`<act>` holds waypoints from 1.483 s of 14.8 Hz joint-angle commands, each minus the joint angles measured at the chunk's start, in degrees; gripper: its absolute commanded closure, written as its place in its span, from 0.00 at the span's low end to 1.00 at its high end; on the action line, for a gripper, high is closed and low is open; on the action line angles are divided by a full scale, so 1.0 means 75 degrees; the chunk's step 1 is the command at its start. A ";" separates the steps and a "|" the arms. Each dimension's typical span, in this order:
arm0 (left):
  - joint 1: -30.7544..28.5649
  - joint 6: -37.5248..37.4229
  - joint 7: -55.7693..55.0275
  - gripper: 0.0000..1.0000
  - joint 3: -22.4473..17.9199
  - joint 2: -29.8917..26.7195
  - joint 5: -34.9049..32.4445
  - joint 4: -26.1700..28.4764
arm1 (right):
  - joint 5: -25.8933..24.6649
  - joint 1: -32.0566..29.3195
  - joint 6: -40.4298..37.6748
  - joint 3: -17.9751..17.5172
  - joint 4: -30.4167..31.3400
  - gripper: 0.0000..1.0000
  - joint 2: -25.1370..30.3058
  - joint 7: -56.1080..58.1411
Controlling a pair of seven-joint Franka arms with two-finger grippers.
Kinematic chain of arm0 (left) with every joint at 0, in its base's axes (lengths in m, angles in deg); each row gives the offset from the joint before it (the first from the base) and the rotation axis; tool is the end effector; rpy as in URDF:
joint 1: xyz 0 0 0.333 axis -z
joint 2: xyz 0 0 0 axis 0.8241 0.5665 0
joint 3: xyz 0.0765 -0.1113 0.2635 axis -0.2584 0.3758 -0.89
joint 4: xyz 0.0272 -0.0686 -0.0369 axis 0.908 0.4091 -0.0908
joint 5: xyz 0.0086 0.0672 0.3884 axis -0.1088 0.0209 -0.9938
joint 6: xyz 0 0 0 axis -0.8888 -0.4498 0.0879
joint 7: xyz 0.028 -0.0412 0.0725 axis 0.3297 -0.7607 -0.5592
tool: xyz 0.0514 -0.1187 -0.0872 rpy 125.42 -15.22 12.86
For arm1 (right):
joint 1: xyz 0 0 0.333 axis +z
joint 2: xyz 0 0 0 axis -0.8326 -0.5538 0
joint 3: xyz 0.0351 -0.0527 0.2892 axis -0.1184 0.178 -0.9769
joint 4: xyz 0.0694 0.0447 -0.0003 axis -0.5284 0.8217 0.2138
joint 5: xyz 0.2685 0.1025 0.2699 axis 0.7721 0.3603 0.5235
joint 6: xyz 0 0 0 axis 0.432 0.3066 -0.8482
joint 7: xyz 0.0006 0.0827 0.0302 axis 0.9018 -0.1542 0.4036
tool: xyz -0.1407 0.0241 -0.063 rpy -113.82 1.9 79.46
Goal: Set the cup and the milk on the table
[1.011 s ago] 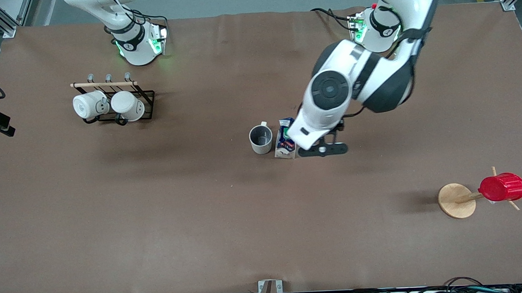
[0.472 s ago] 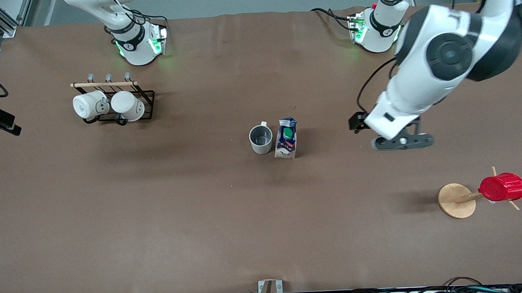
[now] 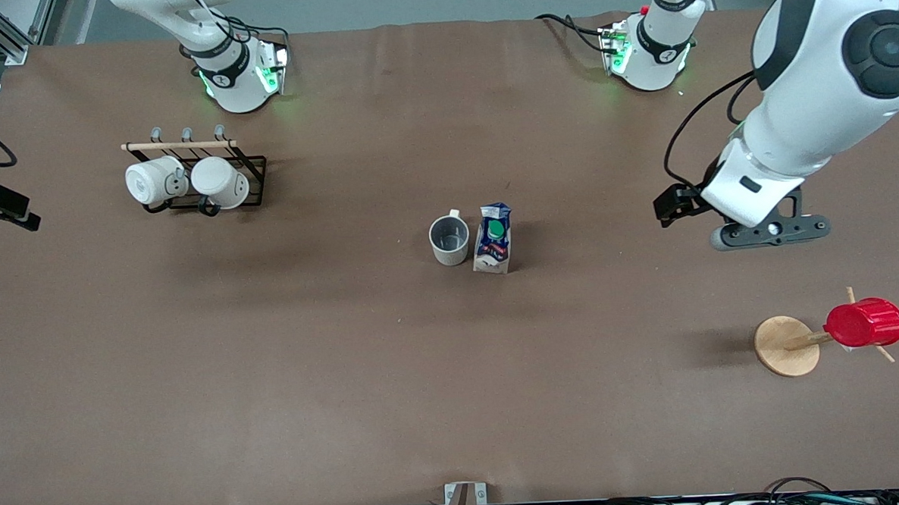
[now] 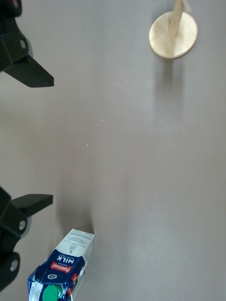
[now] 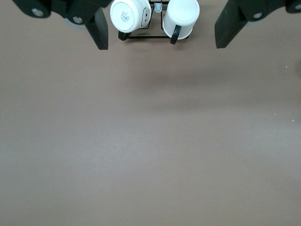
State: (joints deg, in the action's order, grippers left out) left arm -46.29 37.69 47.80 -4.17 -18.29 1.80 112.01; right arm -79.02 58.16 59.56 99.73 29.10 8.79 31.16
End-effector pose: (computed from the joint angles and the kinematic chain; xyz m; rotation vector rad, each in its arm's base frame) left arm 0.5835 -0.1670 0.4860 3.1376 0.0305 -0.0117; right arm 0.5715 -0.0805 0.5517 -3.1221 0.0474 -0.0351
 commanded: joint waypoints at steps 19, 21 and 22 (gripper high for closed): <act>-0.0418 -0.0182 0.1077 0.01 -0.0261 -0.1647 0.0128 0.0893 | 0.0086 -0.0298 -0.0033 -0.0288 0.0032 0.00 0.0029 0.0008; -0.0640 0.0040 0.1135 0.01 -0.0250 -0.1858 0.0128 0.1268 | 0.0086 -0.0286 -0.0009 -0.0288 0.0032 0.00 0.0029 0.0008; -0.0652 0.0076 0.1344 0.01 -0.0261 -0.1894 0.0128 0.1363 | 0.0086 -0.0286 -0.0009 -0.0288 0.0032 0.00 0.0029 0.0008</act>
State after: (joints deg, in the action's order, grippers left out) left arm -50.26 36.15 55.49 -6.08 -29.52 1.96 117.95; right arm -79.02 57.17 59.53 98.56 29.13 8.78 31.16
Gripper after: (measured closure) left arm 0.013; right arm 0.000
